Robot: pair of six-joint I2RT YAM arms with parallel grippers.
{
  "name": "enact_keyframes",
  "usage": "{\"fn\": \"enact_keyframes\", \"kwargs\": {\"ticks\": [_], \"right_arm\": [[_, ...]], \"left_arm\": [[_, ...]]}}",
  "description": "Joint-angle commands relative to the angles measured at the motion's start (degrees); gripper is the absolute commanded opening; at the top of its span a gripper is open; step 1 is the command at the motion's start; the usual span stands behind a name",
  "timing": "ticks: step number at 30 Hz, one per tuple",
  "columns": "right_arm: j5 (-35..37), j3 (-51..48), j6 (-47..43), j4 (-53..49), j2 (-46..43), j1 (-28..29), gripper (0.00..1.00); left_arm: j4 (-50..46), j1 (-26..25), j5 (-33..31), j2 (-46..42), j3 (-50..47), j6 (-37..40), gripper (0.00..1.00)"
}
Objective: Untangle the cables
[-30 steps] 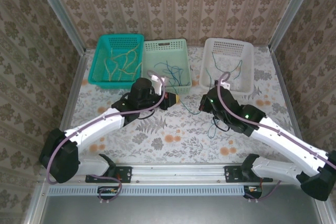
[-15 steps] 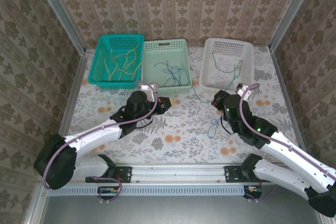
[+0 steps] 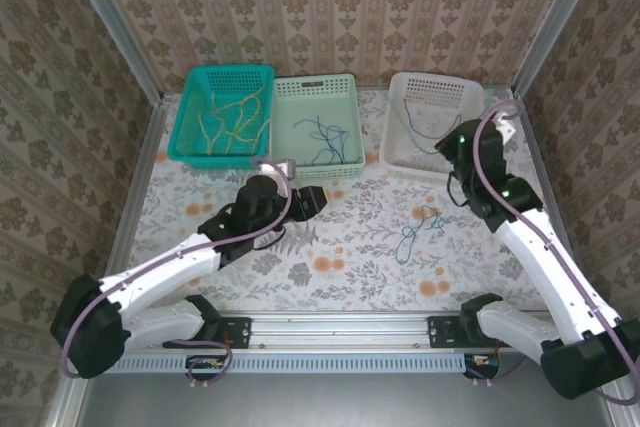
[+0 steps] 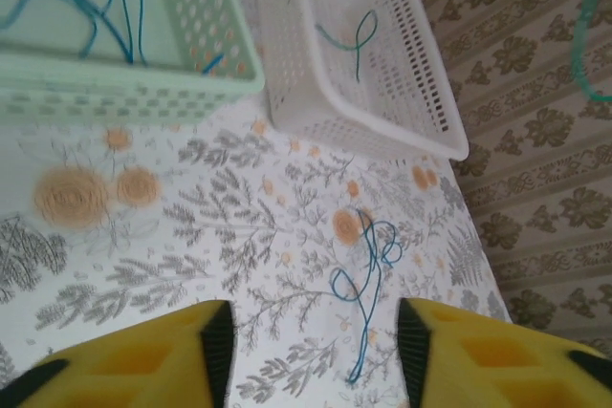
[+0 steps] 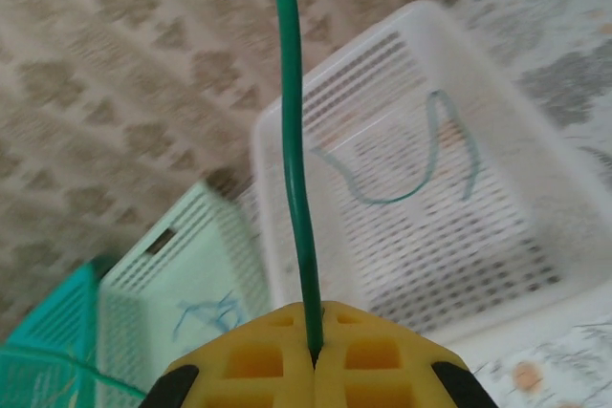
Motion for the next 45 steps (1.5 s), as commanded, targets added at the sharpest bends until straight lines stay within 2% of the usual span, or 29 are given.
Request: {"fn": "enact_keyframes", "kwargs": {"ticks": [1,5,9,14,20,24,27,29,30,33,34,39,45], "right_arm": [[-6.98,-1.72,0.98,0.11,3.81,-5.94,0.0],[-11.19,-2.45,7.05,6.38,11.45,-9.14,0.0],[-10.6,-1.61,13.31,10.72,18.18,-9.26,0.0],[-7.43,0.8,19.78,10.63,25.01,-9.25,0.0],[-4.94,5.24,25.11,8.53,31.14,-9.52,0.0],[-5.91,8.86,25.61,6.1,35.62,-9.74,0.0],[-4.29,10.6,25.28,3.32,37.35,-9.35,0.08],[-3.76,10.07,25.05,3.93,37.54,-9.34,0.21],[-3.59,10.19,24.48,3.83,37.65,-9.35,0.3],[-3.92,10.98,22.59,3.22,37.65,-9.35,0.67],[-4.22,11.2,22.11,3.03,37.48,-9.35,0.72],[-4.76,11.44,17.71,2.28,34.92,-8.92,0.83],[-8.73,13.26,6.92,-0.3,32.82,-8.23,0.87]], "left_arm": [[-7.96,0.38,-2.64,-1.94,3.48,7.28,0.58],[-7.74,0.57,-2.6,-2.04,2.99,7.26,0.63],[-7.92,0.69,-2.82,-2.21,2.72,7.15,0.69],[-9.48,1.08,-3.07,-2.38,3.31,8.35,0.75],[-9.92,2.48,-3.0,-2.4,3.55,8.57,0.76],[-10.61,3.66,-2.49,-2.45,3.82,8.88,0.77],[-10.98,4.38,-2.22,-2.61,3.86,8.92,0.77],[-11.15,4.64,-2.03,-2.64,3.83,9.01,0.77],[-11.16,4.79,-2.01,-2.57,3.78,9.05,0.77],[-11.0,5.08,-1.77,-2.22,3.92,9.03,0.77],[-10.94,5.13,-1.67,-1.98,4.08,9.14,0.77],[-10.68,5.17,-0.87,-0.69,4.79,9.28,0.77],[-9.38,5.17,-0.03,1.27,5.22,9.01,0.78]]}}
